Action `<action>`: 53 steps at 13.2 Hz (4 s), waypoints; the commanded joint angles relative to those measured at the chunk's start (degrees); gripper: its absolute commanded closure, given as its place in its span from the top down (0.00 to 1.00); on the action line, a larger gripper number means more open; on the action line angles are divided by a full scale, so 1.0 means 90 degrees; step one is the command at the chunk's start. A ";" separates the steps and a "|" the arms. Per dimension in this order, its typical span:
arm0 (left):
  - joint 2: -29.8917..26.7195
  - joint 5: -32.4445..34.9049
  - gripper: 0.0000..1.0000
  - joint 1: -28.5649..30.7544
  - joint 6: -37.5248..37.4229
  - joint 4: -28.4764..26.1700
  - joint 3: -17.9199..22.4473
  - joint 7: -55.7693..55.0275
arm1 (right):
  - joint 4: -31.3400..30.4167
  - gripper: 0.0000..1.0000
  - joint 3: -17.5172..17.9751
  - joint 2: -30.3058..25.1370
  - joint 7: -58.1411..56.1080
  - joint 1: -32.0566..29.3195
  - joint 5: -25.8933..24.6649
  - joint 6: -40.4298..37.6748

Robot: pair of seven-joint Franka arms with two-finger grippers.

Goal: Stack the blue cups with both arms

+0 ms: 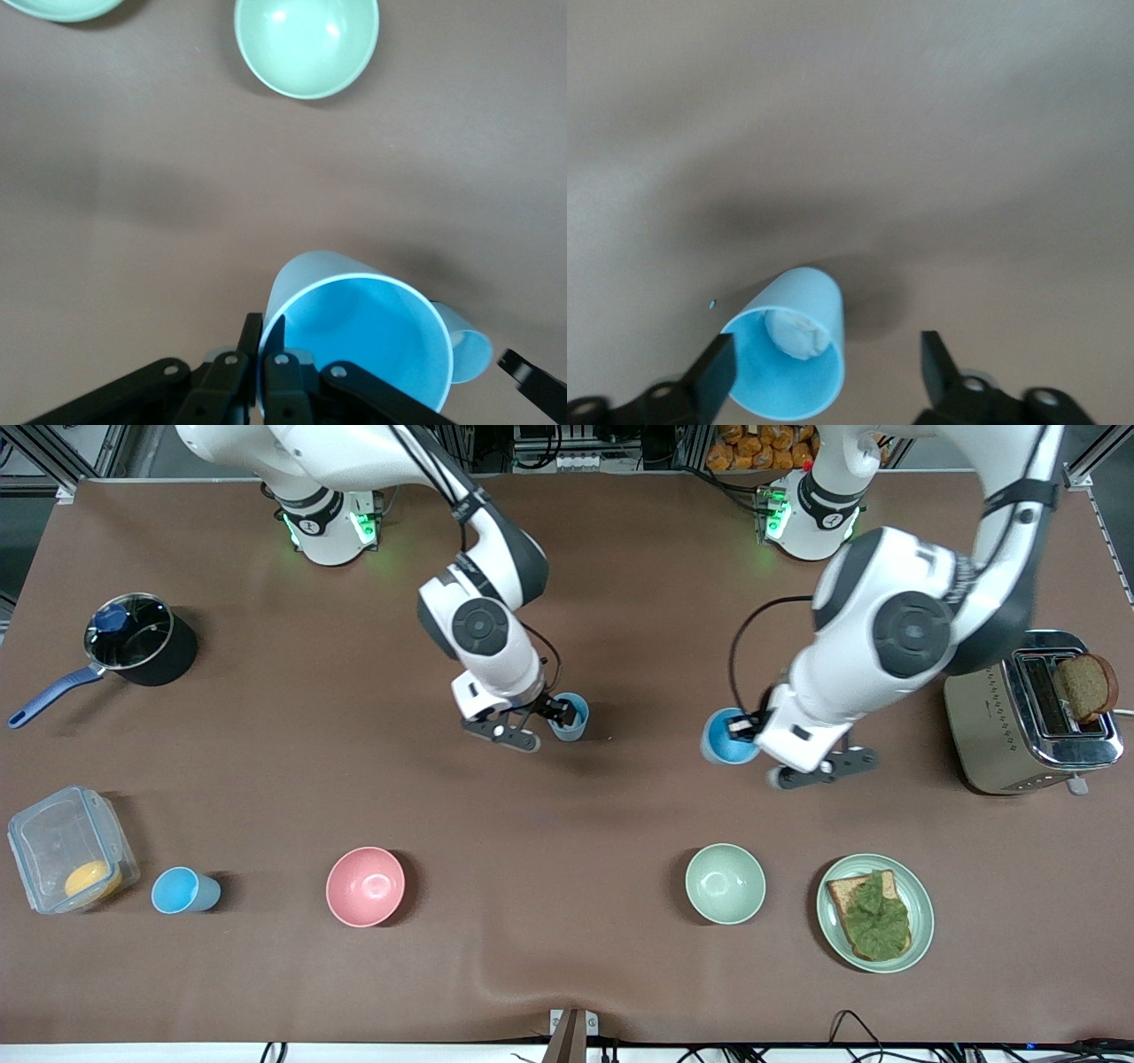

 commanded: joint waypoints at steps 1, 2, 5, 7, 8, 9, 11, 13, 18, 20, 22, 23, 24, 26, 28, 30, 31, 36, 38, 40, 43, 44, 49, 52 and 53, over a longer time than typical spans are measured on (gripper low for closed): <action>0.0234 -0.0073 0.00 -0.0574 0.0191 0.0082 0.0056 -0.0675 | 0.0021 1.00 0.0075 -0.0556 -0.1049 -0.0733 -0.0063 -0.0894; 0.0303 -0.0033 0.00 -0.0779 0.0220 0.0082 0.0066 -0.0764 | 0.0002 1.00 0.0075 -0.0751 -0.1528 -0.1007 -0.0064 -0.1177; 0.0508 0.0006 0.00 -0.1219 0.0687 0.0043 0.0056 -0.1416 | -0.0028 1.00 0.0075 -0.1386 -0.2935 -0.1895 -0.0054 -0.2037; 0.0722 0.0006 0.00 -0.1541 0.1155 0.0042 0.0056 -0.1983 | -0.0096 1.00 0.0075 -0.1913 -0.3910 -0.2550 -0.0054 -0.2671; 0.0839 0.0025 0.00 -0.1698 0.1342 0.0042 0.0066 -0.2227 | -0.0270 1.00 0.0075 -0.2244 -0.4215 -0.2823 -0.0054 -0.2810; 0.0928 0.0074 0.00 -0.1844 0.1488 0.0042 0.0075 -0.2491 | -0.0581 1.00 0.0075 -0.2673 -0.4498 -0.3126 -0.0054 -0.2801; 0.1084 0.0288 0.00 -0.2011 0.1587 0.0042 0.0066 -0.2708 | -0.1070 1.00 0.0075 -0.3357 -0.5055 -0.3663 -0.0054 -0.2870; 0.1221 0.0309 0.00 -0.2099 0.1636 0.0062 0.0056 -0.2718 | -0.1336 1.00 0.0075 -0.3896 -0.5466 -0.4200 -0.0054 -0.3083; 0.1514 0.0348 0.00 -0.2430 0.1830 -0.0006 0.0066 -0.2845 | -0.1288 1.00 0.0124 -0.4191 -0.6377 -0.4936 -0.0141 -0.3475; 0.1505 0.0348 0.00 -0.2471 0.1841 -0.0113 0.0066 -0.2845 | -0.1006 1.00 0.0183 -0.4075 -0.6211 -0.4877 -0.0317 -0.3465; 0.1514 0.0348 0.00 -0.2471 0.1861 -0.0124 0.0066 -0.2845 | -0.0393 1.00 0.0183 -0.3618 -0.6093 -0.4790 -0.0327 -0.3504; 0.1572 0.0348 0.00 -0.2490 0.1871 -0.0124 0.0066 -0.2845 | -0.0109 1.00 0.0183 -0.3383 -0.6093 -0.4770 -0.0347 -0.3563; 0.1573 0.0348 0.00 -0.2500 0.1871 -0.0143 0.0066 -0.2845 | 0.0107 1.00 0.0173 -0.3197 -0.6093 -0.4770 -0.0356 -0.3621; 0.1534 0.0348 0.19 -0.2413 0.1861 -0.0153 0.0056 -0.2806 | 0.0449 1.00 0.0183 -0.2942 -0.6093 -0.4750 -0.0521 -0.3670; 0.1417 0.0338 1.00 -0.2393 0.1842 -0.0124 0.0085 -0.2816 | 0.0665 1.00 0.0173 -0.2824 -0.6083 -0.4711 -0.0591 -0.3884; 0.1261 0.0348 1.00 -0.2296 0.1813 -0.0114 0.0115 -0.2806 | 0.0656 1.00 0.0173 -0.2833 -0.6083 -0.4701 -0.0581 -0.3905; 0.1057 0.0338 1.00 -0.2218 0.1764 -0.0114 0.0115 -0.2815 | 0.0685 1.00 0.0173 -0.2843 -0.6083 -0.4672 -0.0581 -0.3915; -0.0212 0.0533 1.00 -0.1184 0.1051 -0.0075 0.0144 -0.1640 | 0.1222 1.00 0.0173 -0.2843 -0.6083 -0.4623 -0.0562 -0.4374; -0.0438 0.0543 1.00 -0.0598 0.0934 -0.0026 0.0144 -0.0652 | 0.1222 1.00 0.0173 -0.2843 -0.6083 -0.4623 -0.0562 -0.4374; -0.0720 0.0659 1.00 -0.0032 0.0312 0.0071 0.0154 -0.0181 | 0.1222 1.00 0.0183 -0.2843 -0.6083 -0.4623 -0.0562 -0.4374; -0.1316 0.0661 1.00 0.0875 -0.0521 0.0043 0.0086 0.0988 | 0.1222 1.00 0.0173 -0.2853 -0.6093 -0.4633 -0.0571 -0.4374; -0.1521 0.0612 1.00 0.1217 -0.0541 -0.0016 0.0008 0.1438 | 0.1222 1.00 0.0173 -0.2853 -0.6112 -0.4633 -0.0620 -0.4383; -0.2176 0.0553 1.00 0.1659 -0.0561 -0.0484 0.0271 0.2507 | 0.1222 1.00 0.0173 -0.2872 -0.6113 -0.4360 -0.1088 -0.4803; -0.2391 0.0514 1.00 0.1972 -0.0561 -0.0661 0.0241 0.2993 | 0.1251 1.00 0.0163 -0.2872 -0.6162 -0.4379 -0.1099 -0.4803; -0.2402 0.0514 1.00 0.1963 -0.0561 -0.0651 0.0271 0.2985 | 0.1339 1.00 0.0163 -0.2872 -0.6152 -0.4379 -0.1147 -0.4803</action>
